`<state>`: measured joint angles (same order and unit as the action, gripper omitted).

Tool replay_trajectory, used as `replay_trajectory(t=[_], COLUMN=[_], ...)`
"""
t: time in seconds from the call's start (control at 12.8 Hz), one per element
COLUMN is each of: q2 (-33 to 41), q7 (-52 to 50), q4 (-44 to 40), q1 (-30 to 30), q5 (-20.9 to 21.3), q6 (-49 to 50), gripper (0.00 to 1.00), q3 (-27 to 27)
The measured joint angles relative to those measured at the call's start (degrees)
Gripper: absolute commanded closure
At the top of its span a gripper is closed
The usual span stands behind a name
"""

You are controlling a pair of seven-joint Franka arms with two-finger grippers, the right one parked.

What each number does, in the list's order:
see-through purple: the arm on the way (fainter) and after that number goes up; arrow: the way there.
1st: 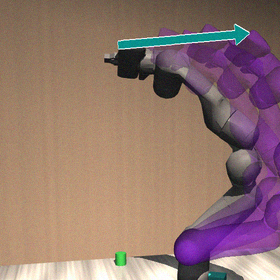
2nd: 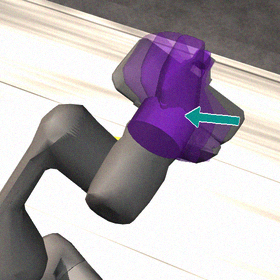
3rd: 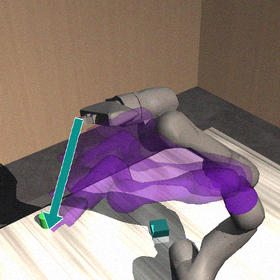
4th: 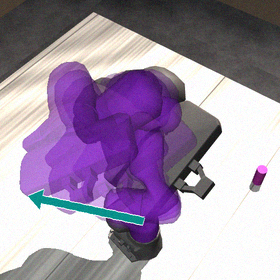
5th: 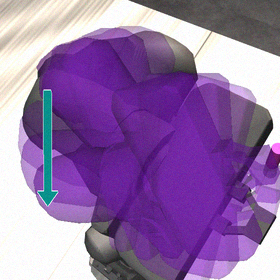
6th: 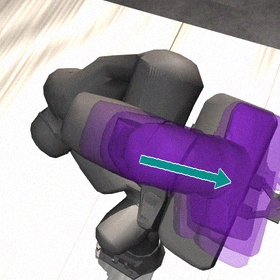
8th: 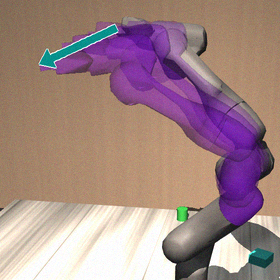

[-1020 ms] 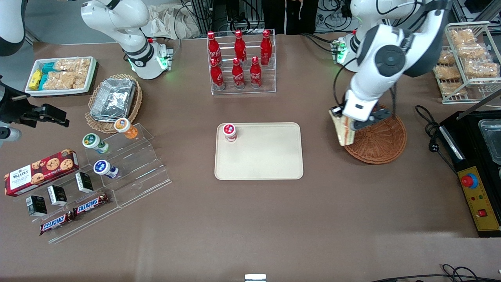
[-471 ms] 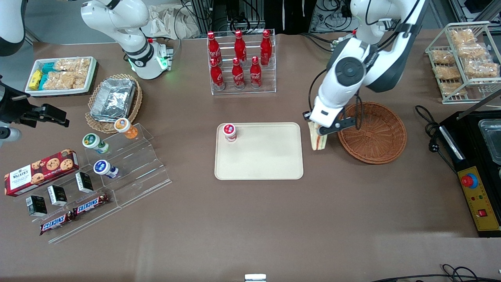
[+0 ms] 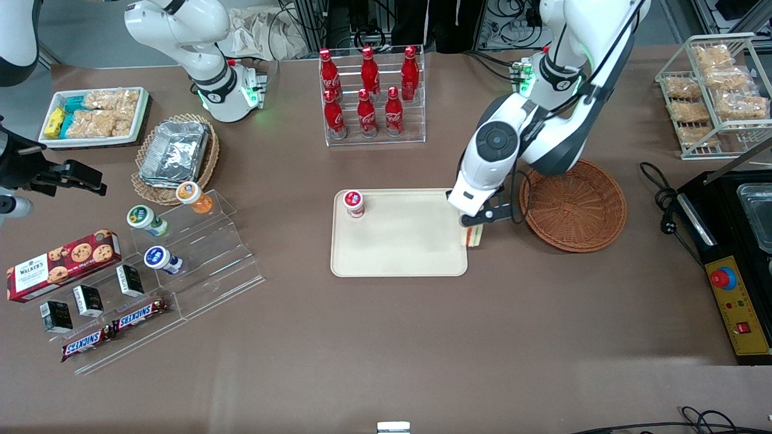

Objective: Place sandwich from basket to tray
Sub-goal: 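Carry the sandwich over the white tray with the left gripper, then lower the sandwich onto the tray and open the left gripper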

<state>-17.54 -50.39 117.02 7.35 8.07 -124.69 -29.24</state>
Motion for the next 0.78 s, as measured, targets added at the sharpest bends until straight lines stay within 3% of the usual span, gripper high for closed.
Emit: replay_trajectory(t=[0.78], q2=[-8.2], q7=[-0.1], q4=[-4.0], q1=[2.3], q5=[2.2], q6=[-1.7], gripper=[0.64], q3=[0.0])
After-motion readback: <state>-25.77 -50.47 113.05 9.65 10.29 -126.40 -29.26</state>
